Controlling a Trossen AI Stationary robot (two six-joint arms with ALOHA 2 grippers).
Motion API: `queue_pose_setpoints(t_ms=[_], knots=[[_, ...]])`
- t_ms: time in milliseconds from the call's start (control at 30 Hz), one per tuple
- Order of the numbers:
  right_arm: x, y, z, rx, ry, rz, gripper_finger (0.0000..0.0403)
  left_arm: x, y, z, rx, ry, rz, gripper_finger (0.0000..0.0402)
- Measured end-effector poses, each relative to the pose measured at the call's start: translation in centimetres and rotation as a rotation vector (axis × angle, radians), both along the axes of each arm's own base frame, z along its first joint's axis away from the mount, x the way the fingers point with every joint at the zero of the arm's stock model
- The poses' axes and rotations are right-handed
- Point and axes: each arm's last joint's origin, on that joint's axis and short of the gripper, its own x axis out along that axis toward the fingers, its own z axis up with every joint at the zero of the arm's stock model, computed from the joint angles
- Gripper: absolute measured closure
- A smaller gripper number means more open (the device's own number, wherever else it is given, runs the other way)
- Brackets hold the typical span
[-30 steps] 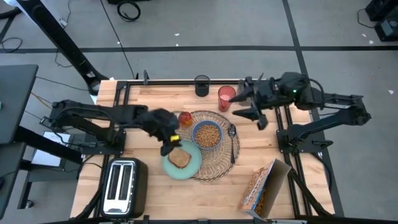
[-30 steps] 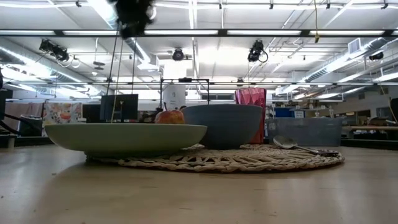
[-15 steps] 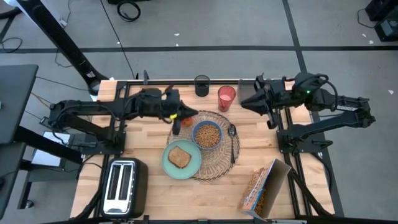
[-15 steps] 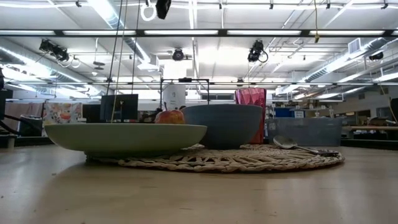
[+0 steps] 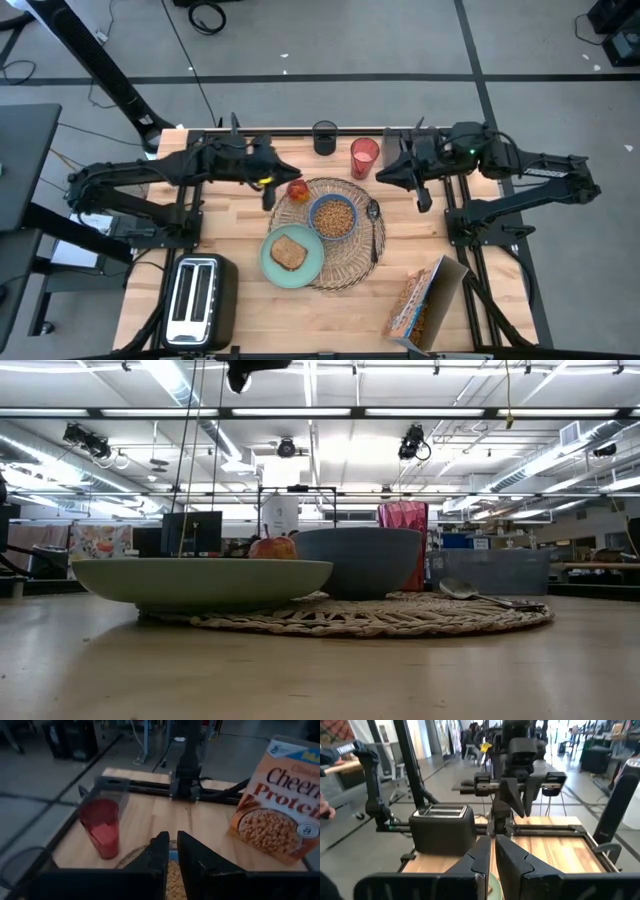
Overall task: Arrange a breakfast setting
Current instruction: Return to Home Position
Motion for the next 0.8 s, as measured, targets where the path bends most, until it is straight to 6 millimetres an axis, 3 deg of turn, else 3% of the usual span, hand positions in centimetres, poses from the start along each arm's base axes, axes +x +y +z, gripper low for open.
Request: queue_pose_setpoints(t_ms=[133,267,500,667,800], knots=[[-0.4,-0.1,-1.2,0.038,-0.007,-0.062,0.0366,-2.0,-0.1,-0.8,0.052,-0.064,-0.006,0.0356],[-1.2,-0.3,-4.1,0.097,-0.024,-0.152,0.0366,-4.8,0.0,-2.5,0.075,-0.138,0.018,0.0356],[-5.6,0.0,-7.6,0.072,-0.117,-0.152,0.0364,-9.3,-0.2,-4.7,0.144,-0.127,0.043,0.0356],[-7.9,0.1,-10.3,0.075,-0.205,-0.182,0.0364,-10.7,-0.3,-6.4,0.183,-0.151,0.049,0.0356],[-8.5,-0.2,-13.4,0.181,-0.201,-0.287,0.0364,-11.0,-0.4,-8.0,0.228,-0.211,0.044,0.0356]])
